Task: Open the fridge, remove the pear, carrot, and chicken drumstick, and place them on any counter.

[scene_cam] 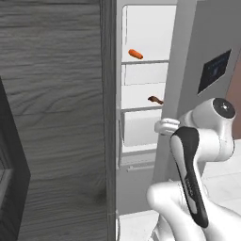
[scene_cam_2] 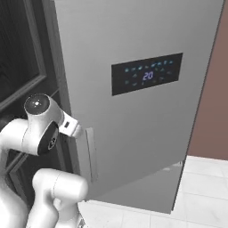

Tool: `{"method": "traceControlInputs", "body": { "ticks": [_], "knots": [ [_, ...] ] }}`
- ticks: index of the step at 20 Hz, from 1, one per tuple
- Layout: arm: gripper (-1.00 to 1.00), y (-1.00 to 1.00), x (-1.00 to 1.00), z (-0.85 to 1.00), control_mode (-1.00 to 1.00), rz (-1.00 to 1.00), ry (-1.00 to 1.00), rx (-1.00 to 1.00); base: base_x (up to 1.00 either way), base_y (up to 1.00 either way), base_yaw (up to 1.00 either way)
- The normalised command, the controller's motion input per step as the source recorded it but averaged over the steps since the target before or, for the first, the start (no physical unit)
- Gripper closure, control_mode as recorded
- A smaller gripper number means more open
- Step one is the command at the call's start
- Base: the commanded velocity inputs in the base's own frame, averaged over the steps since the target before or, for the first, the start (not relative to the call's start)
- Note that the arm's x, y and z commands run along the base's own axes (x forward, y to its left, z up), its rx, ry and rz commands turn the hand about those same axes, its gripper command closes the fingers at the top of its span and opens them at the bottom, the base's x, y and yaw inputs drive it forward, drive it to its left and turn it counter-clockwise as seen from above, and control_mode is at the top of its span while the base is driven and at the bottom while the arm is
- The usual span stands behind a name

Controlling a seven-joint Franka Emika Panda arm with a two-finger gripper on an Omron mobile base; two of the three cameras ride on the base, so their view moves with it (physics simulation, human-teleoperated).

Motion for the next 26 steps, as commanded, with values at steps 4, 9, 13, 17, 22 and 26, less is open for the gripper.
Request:
{"method": "traceControlInputs", "body": {
  "ticks": [4,9,13,17,22,26],
  "knots": [
    [-1.0,0.99,-0.87,0.48,-1.0,-0.02,0.11,-0.11,0.0,0.0,0.0],
    [-1.0,0.51,-0.16,0.31,-1.0,-0.06,0.15,-0.08,0.0,0.0,0.0],
    [-1.0,0.0,0.7,0.12,-1.0,-0.05,0.13,0.0,0.0,0.0,0.0],
    [-1.0,-0.21,0.96,0.0,-1.0,0.0,0.14,0.0,0.0,0.0,0.0],
    [-1.0,-0.11,1.0,0.0,-1.0,-0.03,0.08,0.0,0.0,0.0,0.0],
    [-1.0,-0.46,0.65,-0.02,-1.0,-0.18,0.03,-0.07,0.0,0.0,0.0]
  ]
}}
